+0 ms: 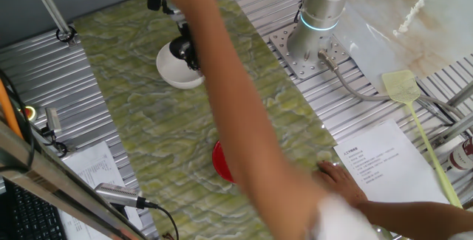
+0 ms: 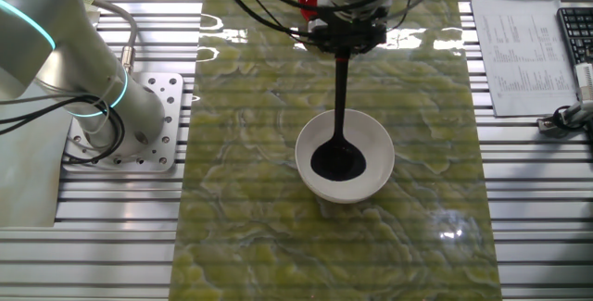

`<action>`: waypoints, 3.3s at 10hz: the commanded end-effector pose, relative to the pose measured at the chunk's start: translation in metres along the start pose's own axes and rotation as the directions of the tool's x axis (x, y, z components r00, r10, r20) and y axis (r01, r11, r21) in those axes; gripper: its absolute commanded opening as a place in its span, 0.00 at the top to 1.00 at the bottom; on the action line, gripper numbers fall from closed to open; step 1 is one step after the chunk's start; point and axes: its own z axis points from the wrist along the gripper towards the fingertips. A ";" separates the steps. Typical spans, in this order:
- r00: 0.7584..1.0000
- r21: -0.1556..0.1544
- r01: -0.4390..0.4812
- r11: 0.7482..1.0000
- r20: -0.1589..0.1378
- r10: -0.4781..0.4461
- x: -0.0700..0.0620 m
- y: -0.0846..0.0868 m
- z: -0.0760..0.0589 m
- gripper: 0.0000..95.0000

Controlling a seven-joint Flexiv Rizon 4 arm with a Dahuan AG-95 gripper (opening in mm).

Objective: Scoop water with a large spoon from one bowl to another

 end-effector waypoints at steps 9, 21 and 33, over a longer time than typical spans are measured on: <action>1.000 0.007 -0.011 1.000 0.027 0.010 -0.013 -0.010 -0.004 1.00; 0.999 -0.004 -0.032 0.999 0.021 0.032 -0.003 0.000 0.017 1.00; 0.999 -0.093 0.033 0.995 0.045 -0.028 0.002 -0.006 0.047 1.00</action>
